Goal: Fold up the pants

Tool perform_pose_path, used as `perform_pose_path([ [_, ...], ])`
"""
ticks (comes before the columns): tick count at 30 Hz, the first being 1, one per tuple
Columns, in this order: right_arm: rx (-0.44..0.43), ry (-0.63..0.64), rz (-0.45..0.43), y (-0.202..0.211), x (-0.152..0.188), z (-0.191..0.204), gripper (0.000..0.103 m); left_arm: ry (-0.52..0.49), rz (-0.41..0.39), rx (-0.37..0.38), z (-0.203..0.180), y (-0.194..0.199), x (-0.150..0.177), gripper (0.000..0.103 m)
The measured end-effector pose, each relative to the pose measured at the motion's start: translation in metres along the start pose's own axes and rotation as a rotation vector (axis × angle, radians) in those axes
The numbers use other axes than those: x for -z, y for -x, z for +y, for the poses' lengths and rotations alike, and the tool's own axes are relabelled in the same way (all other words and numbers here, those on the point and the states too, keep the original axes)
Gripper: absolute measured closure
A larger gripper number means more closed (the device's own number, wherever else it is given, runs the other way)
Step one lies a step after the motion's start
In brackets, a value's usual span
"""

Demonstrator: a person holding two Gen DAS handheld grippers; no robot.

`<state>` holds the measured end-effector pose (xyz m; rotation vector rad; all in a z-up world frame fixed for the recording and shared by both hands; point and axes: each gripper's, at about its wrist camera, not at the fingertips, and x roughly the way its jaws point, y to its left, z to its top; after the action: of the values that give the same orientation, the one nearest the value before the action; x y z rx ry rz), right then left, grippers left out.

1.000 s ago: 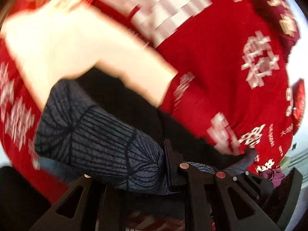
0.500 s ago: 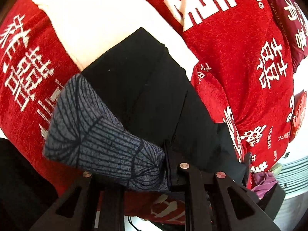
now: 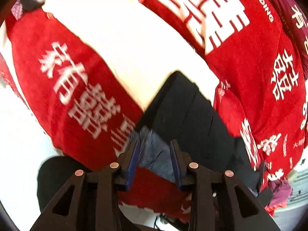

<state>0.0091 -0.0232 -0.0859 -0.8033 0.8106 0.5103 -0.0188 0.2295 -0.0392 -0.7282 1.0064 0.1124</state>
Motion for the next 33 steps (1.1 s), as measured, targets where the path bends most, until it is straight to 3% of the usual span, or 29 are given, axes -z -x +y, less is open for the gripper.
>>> perform_pose_path([
  [5,0.054,0.017,0.003,0.003,0.0,0.008,0.083,-0.133,0.022,0.106,-0.043,-0.001,0.013,0.07],
  [7,0.014,-0.003,-0.01,0.013,0.0,0.005,0.067,-0.194,0.064,0.085,-0.062,-0.019,0.023,0.07],
  [9,0.004,-0.029,-0.049,0.027,0.003,0.001,0.02,-0.236,0.109,0.049,-0.071,-0.044,0.032,0.07],
  [11,0.005,-0.036,-0.113,0.048,0.011,-0.003,0.019,-0.238,0.15,-0.021,-0.07,-0.066,0.036,0.07],
  [15,-0.052,-0.094,-0.16,0.077,0.035,-0.02,0.019,-0.208,0.15,0.003,-0.062,-0.065,0.03,0.07],
  [18,-0.28,-0.2,-0.12,0.076,0.057,-0.035,0.019,-0.207,0.14,-0.004,-0.058,-0.06,0.027,0.07],
  [20,-0.345,-0.222,-0.102,0.067,0.06,-0.036,0.02,-0.196,0.147,-0.002,-0.054,-0.062,0.027,0.07],
  [22,-0.339,-0.21,-0.096,0.06,0.059,-0.028,0.021,-0.204,0.138,-0.006,-0.056,-0.062,0.028,0.07],
  [25,-0.158,-0.238,-0.135,0.055,0.053,-0.029,0.02,-0.225,0.131,-0.015,-0.062,-0.067,0.031,0.07],
  [26,-0.158,-0.259,-0.118,0.049,0.052,-0.031,0.02,-0.226,0.133,-0.02,-0.065,-0.068,0.032,0.07],
  [28,-0.348,-0.248,-0.003,0.032,0.05,-0.03,0.02,-0.236,0.141,-0.045,-0.072,-0.068,0.032,0.07],
  [29,-0.367,-0.241,-0.008,0.035,0.049,-0.029,0.021,-0.242,0.14,-0.064,-0.077,-0.067,0.032,0.07],
  [33,-0.279,-0.277,-0.118,0.064,0.052,-0.043,0.021,-0.29,0.123,-0.07,-0.097,-0.062,0.037,0.07],
])
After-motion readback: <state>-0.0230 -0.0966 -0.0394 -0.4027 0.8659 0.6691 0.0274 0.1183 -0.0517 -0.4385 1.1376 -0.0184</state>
